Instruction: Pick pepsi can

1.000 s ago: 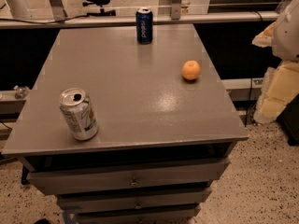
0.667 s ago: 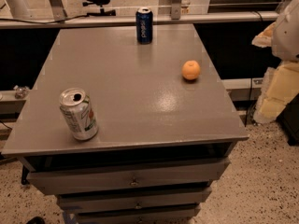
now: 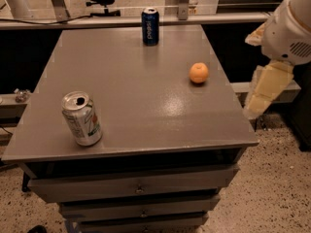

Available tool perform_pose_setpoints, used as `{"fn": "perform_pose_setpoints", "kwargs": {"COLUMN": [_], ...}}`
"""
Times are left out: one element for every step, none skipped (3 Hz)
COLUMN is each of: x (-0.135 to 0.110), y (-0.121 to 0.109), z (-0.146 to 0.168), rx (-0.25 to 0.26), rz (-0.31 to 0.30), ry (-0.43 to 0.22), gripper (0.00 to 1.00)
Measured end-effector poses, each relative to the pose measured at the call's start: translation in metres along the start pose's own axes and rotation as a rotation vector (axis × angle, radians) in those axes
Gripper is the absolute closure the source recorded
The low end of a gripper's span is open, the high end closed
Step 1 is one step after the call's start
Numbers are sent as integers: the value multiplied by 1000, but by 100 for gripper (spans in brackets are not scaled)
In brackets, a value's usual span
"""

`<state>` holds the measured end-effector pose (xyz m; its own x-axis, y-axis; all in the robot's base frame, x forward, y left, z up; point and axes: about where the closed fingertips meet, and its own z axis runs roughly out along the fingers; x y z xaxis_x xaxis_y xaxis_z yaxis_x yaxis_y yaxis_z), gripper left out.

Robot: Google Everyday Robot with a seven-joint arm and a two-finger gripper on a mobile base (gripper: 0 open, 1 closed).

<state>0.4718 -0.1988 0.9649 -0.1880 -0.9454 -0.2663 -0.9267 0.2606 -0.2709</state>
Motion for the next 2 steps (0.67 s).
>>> {"fn": "perform_pose_setpoints", "kwargs": {"x": [-22,-45], "y": [-34,-71], "z": [32,57], "rx": [12,31], "rz": [21,63], "ry": [-92,-201], "gripper": [0,0]}}
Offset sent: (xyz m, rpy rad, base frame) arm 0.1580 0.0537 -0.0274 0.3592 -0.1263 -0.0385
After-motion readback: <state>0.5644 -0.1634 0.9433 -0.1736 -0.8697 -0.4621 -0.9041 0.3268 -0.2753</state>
